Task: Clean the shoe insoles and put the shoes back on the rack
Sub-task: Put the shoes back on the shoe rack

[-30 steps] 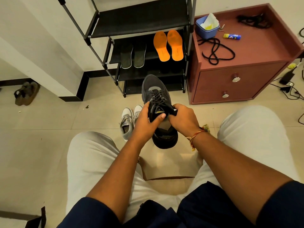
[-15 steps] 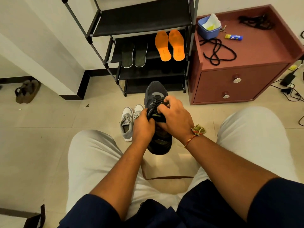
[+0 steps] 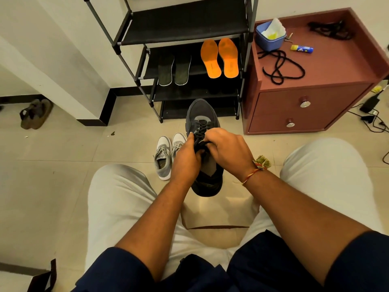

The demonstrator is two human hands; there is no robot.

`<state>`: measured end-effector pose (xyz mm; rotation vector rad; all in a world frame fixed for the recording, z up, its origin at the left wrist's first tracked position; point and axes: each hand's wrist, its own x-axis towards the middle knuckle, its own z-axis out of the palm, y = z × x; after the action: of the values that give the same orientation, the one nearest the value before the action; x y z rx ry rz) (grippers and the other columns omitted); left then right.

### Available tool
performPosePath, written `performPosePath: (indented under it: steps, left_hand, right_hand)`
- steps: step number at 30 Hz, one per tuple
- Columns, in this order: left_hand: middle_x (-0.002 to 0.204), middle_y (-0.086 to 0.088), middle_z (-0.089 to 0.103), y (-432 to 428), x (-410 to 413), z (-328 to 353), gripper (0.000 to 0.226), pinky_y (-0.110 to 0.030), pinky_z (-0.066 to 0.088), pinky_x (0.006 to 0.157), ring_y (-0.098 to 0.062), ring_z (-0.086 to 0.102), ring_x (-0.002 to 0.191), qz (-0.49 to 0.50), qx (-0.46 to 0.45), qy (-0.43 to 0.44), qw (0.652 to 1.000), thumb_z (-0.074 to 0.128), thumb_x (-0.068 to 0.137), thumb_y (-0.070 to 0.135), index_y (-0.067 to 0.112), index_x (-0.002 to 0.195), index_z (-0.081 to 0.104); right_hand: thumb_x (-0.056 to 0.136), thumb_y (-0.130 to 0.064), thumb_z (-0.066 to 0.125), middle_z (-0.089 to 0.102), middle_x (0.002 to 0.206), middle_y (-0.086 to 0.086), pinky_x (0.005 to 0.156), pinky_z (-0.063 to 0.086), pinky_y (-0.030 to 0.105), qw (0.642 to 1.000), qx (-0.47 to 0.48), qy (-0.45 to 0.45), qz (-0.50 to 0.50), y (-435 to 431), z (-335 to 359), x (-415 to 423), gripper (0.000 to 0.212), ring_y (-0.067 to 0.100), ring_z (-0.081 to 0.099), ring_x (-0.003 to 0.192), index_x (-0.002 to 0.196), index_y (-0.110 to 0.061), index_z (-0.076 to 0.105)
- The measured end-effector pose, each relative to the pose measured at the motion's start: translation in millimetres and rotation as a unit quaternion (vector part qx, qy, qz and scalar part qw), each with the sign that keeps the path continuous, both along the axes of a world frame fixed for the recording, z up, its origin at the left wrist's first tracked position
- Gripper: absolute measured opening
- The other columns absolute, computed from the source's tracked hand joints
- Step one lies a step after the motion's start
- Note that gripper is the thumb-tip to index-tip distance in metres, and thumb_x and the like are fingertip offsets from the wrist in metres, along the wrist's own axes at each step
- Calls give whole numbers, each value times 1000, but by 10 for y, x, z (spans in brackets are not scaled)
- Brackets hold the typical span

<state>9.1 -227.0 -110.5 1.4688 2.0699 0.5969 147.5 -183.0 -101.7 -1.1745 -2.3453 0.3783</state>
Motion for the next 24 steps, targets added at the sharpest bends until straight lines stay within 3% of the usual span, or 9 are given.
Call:
performPosePath:
  steps: [3, 6, 10, 13, 16, 20, 24]
  left_hand:
    - [133, -8, 63, -7, -48, 6, 64, -49, 55, 94, -28, 63, 115, -27, -40, -23, 999, 52, 103, 25, 30, 159, 22]
    - [133, -7, 64, -22, -62, 24, 62, -49, 56, 95, -27, 63, 116, -44, -51, -52, 996, 55, 102, 33, 31, 156, 25]
    - [122, -6, 69, -14, -45, 48, 49, -46, 56, 91, -28, 65, 110, -3, -14, 13, 1000, 54, 101, 34, 29, 149, 41]
    - [117, -12, 69, -6, -45, 67, 44, -41, 55, 85, -32, 64, 105, 19, -12, 64, 998, 45, 104, 23, 24, 148, 43]
    - [116, -12, 69, 20, -52, 74, 42, -37, 50, 82, -30, 64, 102, 55, -10, 76, 996, 42, 105, 16, 20, 146, 47]
    - [117, -11, 69, 35, -48, 48, 46, -43, 57, 87, -30, 65, 101, 78, -9, 84, 993, 41, 105, 18, 21, 151, 43]
    - [115, -12, 68, 26, -27, 37, 47, -45, 56, 86, -31, 65, 100, 76, -3, 95, 993, 40, 104, 16, 21, 151, 43]
  right_hand:
    - [97, -26, 52, 66, 90, 0, 57, 44, 28, 1000, -4, -16, -17, 1, 5, -7, 6, 23, 62, 77, 98, -21, 56]
    - [98, -28, 50, 67, 88, 0, 56, 34, 26, 999, -2, -27, -29, -7, 7, -4, 9, 23, 63, 74, 101, -21, 55]
    - [96, -31, 53, 68, 88, -2, 58, 45, 29, 1000, -6, -16, -15, -10, 17, -13, 9, 23, 64, 76, 100, -24, 56]
    - [89, -32, 68, 70, 94, -6, 70, 55, 30, 991, -112, 75, -22, 5, 10, 16, 14, 14, 67, 87, 100, -28, 61]
    - [76, -23, 84, 66, 105, -6, 75, 51, 14, 941, -293, 168, -38, 81, 36, 80, 37, 5, 67, 91, 106, -23, 63]
    - [77, -24, 84, 68, 83, -8, 68, 47, 15, 938, -328, 106, -47, 142, 39, 146, 24, -1, 63, 72, 98, -19, 72]
    - [82, -29, 80, 66, 69, -8, 64, 49, 20, 931, -347, 110, -41, 205, 18, 200, 10, 2, 57, 62, 83, -24, 71]
